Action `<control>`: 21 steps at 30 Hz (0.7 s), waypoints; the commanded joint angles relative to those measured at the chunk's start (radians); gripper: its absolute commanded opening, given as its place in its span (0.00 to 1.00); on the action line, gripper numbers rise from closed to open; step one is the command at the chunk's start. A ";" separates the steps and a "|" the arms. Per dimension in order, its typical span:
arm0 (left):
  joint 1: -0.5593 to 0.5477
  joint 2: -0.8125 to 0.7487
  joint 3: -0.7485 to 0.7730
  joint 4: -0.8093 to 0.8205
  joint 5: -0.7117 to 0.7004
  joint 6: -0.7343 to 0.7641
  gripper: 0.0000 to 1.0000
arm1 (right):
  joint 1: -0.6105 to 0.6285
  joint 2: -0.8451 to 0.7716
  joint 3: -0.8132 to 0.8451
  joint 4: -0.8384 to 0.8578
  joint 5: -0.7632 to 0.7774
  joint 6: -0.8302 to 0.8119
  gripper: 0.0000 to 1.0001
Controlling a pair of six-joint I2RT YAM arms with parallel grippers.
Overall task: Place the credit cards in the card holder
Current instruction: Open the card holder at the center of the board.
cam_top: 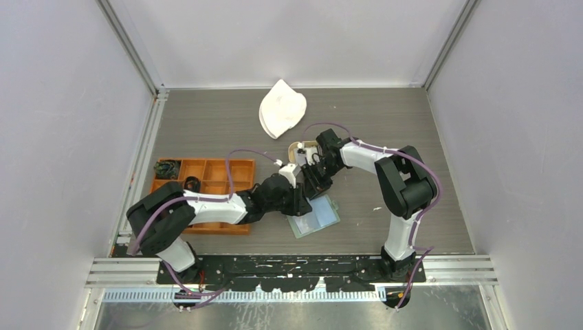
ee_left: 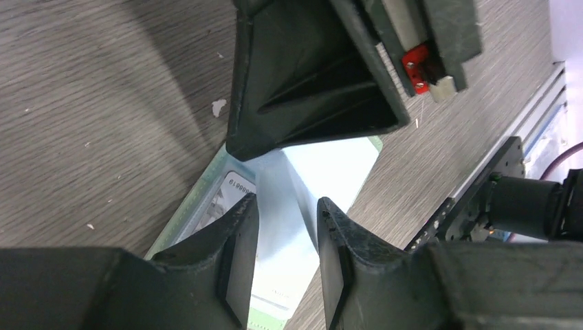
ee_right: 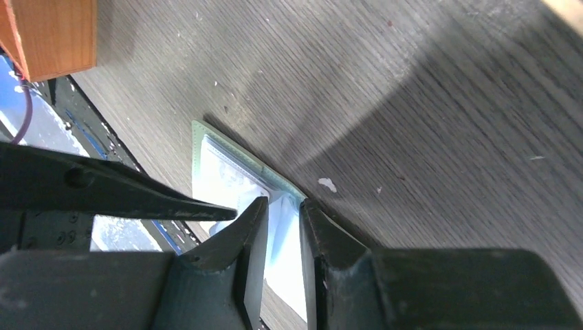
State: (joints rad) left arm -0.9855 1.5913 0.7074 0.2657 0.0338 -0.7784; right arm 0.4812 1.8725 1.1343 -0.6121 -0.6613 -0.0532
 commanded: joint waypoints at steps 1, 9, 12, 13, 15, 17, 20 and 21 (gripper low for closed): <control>0.028 0.029 -0.033 0.222 0.078 -0.059 0.38 | -0.022 -0.086 0.039 -0.009 -0.056 -0.022 0.30; 0.054 0.125 -0.051 0.380 0.132 -0.140 0.37 | -0.095 -0.164 0.032 -0.007 -0.083 -0.027 0.32; 0.053 0.142 -0.041 0.407 0.142 -0.154 0.37 | -0.116 -0.200 0.028 -0.005 -0.083 -0.038 0.33; 0.053 0.143 -0.038 0.414 0.147 -0.157 0.37 | -0.125 -0.216 0.028 -0.005 -0.083 -0.042 0.33; 0.053 0.141 -0.031 0.417 0.157 -0.162 0.38 | -0.151 -0.249 0.020 0.005 -0.085 -0.046 0.33; 0.052 0.138 -0.020 0.419 0.174 -0.166 0.39 | -0.179 -0.281 0.007 0.020 -0.087 -0.044 0.34; 0.054 0.153 0.005 0.435 0.214 -0.179 0.48 | -0.211 -0.319 -0.009 0.039 -0.099 -0.035 0.35; 0.053 0.164 0.015 0.446 0.228 -0.187 0.49 | -0.220 -0.329 -0.011 0.043 -0.107 -0.032 0.35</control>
State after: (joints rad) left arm -0.9337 1.7416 0.6659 0.6048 0.1925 -0.9401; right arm 0.2974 1.6234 1.1294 -0.6113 -0.7246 -0.0780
